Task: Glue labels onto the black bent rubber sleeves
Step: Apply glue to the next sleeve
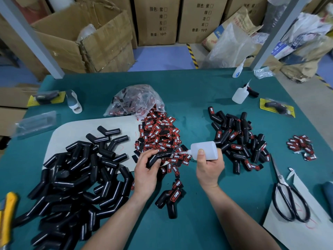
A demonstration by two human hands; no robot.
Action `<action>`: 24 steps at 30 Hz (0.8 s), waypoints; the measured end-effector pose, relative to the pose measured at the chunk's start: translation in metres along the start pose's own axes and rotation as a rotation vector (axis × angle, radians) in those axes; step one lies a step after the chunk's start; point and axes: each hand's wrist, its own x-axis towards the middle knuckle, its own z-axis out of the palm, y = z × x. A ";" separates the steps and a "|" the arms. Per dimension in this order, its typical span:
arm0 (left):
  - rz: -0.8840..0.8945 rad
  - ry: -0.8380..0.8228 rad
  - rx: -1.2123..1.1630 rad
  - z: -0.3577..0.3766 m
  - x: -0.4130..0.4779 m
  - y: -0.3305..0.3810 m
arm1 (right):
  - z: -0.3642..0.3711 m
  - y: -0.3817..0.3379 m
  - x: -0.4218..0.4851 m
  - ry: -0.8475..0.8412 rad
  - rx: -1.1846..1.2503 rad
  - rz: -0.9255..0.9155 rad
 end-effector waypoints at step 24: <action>0.016 -0.011 0.022 -0.001 -0.001 0.001 | -0.001 0.001 -0.001 0.000 -0.008 -0.015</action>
